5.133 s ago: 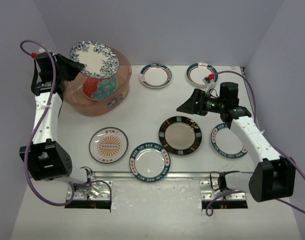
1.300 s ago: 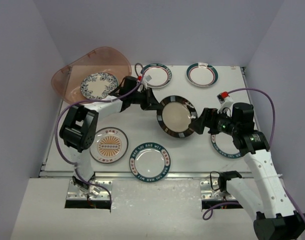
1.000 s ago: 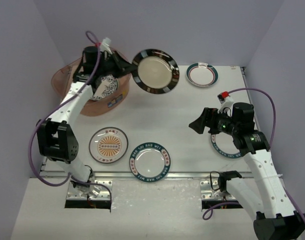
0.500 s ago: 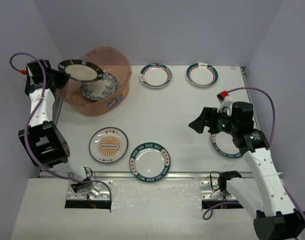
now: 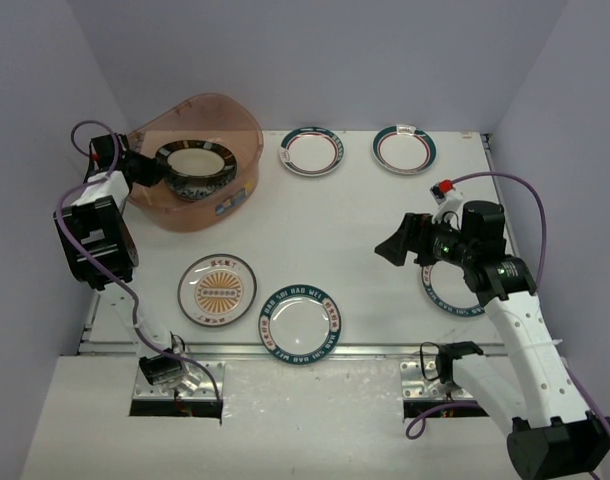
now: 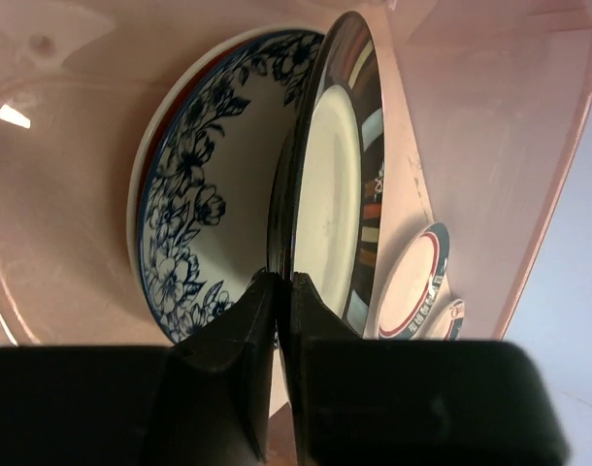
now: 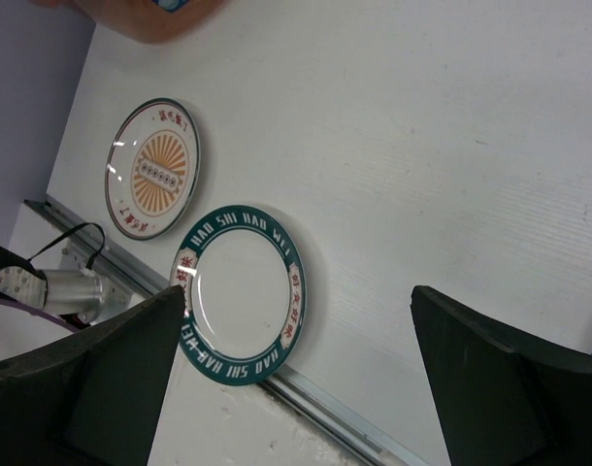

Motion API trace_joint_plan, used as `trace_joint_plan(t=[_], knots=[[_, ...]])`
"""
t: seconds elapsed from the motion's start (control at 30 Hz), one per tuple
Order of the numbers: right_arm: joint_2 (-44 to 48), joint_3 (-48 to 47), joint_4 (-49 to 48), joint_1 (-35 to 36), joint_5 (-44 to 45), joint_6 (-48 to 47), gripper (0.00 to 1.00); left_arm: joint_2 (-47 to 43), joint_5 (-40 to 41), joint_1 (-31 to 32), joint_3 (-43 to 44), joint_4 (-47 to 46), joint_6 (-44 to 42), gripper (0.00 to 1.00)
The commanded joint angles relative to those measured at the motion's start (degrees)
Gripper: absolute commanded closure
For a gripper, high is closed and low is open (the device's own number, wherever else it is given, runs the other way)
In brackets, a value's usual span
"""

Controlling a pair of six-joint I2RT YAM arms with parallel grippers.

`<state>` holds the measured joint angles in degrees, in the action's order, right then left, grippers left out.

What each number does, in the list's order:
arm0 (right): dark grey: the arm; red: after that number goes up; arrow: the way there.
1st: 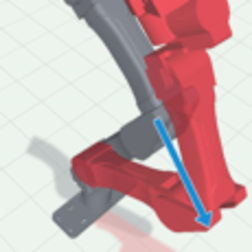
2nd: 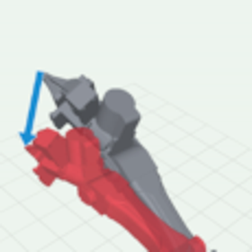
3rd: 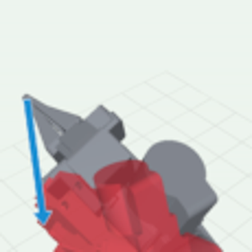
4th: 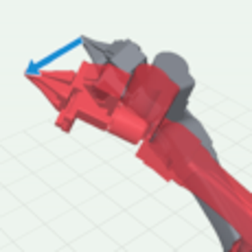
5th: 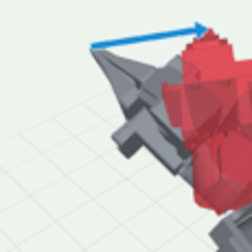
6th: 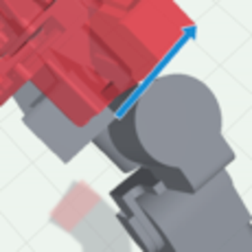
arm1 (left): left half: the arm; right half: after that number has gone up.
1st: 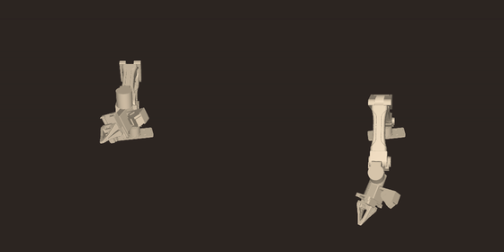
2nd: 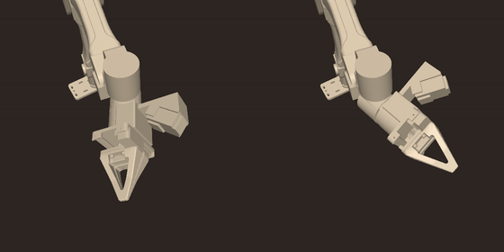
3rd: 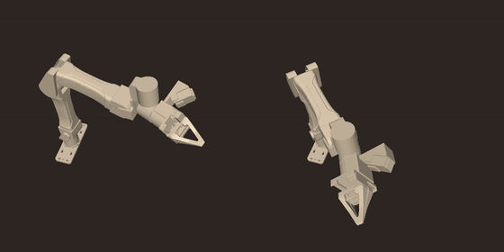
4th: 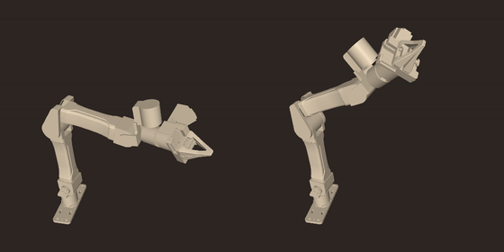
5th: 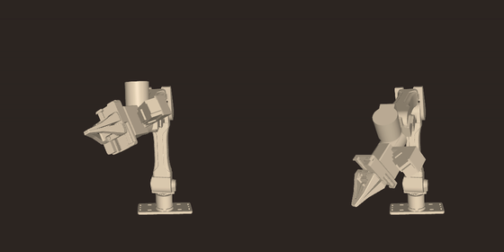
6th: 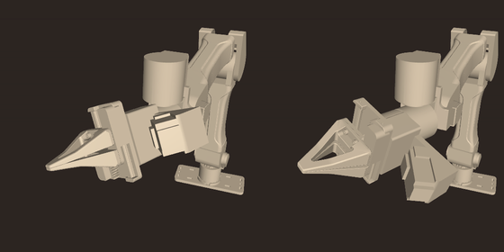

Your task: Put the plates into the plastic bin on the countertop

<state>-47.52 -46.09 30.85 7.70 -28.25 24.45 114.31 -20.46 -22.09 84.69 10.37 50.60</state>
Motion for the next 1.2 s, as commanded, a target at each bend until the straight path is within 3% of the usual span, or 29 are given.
trace_joint_plan(t=[0.0,0.07,0.23,0.37,0.43,0.6,0.87,1.17], knots=[[-0.55,-0.12,-4.27,0.12,-2.01,0.13,0.01,-1.49,-1.82,1.11,3.91,-9.01,0.56,0.82],[-0.93,0.09,-4.65,0.12,-2.21,0.28,0.01,-1.09,-0.99,1.40,3.82,-6.90,0.56,0.77],[-2.17,0.33,-5.07,0.12,-3.04,-0.02,0.01,-2.17,2.78,2.46,4.32,-3.26,-0.62,0.30],[-4.51,0.61,-5.22,0.16,-3.03,-0.50,0.01,-1.61,6.51,3.73,8.47,4.58,-3.93,0.15],[-6.43,0.74,-4.82,0.12,-3.20,-1.07,0.01,1.13,10.74,5.23,15.02,10.26,-7.93,0.00],[-10.56,1.44,-3.84,0.24,-1.54,-1.98,0.01,7.59,17.93,7.71,26.22,23.12,-13.58,0.00],[-11.51,1.49,-2.28,0.70,0.00,-2.51,0.01,9.26,20.16,7.76,27.76,28.47,-14.13,0.00],[-16.54,8.96,-12.80,6.71,-6.69,3.08,0.01,16.54,13.62,8.04,37.90,36.40,-19.61,0.00]])
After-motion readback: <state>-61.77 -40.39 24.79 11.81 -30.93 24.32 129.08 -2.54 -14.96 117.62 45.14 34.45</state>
